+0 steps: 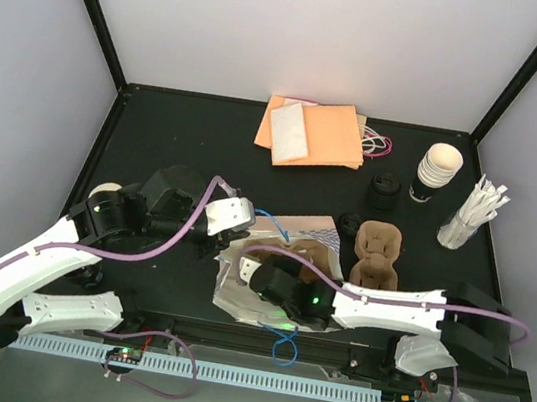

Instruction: Pack the takeout coffee

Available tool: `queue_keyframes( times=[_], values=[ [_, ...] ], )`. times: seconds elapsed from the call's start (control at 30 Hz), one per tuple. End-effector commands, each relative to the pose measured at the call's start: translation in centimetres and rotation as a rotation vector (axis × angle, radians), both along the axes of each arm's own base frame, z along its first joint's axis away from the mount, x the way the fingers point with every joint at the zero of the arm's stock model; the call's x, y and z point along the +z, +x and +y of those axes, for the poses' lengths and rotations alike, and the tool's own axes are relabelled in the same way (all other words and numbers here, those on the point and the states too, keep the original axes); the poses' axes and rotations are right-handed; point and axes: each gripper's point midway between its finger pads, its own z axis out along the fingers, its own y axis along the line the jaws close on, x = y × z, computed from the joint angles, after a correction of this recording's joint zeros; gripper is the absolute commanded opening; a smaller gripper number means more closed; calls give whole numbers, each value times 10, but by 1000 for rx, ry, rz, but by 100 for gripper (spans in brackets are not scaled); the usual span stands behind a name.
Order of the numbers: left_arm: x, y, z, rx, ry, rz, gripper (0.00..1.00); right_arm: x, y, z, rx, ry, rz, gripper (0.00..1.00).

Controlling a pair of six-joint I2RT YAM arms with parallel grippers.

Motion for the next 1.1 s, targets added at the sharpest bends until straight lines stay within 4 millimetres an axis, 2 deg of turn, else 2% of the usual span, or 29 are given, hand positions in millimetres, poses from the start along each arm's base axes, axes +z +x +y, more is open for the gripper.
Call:
queue_keyframes(
  times=[0.0,0.2,0.33,0.47,0.83,1.07],
  values=[
    [5,2,-5,-13,-12,-26,2,20,-3,-3,-7,75,-20,1],
    [10,8,-1,25,-10,-52,2,24,-8,-13,-16,52,-5,1],
    [23,27,14,149,-2,-131,1,12,-26,-12,18,42,30,1],
    [40,34,23,197,-17,-197,2,-1,-30,-11,-3,30,50,1],
    [41,20,17,104,-27,-207,2,-28,-32,20,-6,83,100,1],
    [42,-7,9,-29,-86,-163,3,-30,-9,12,-120,68,20,1]
  ],
)
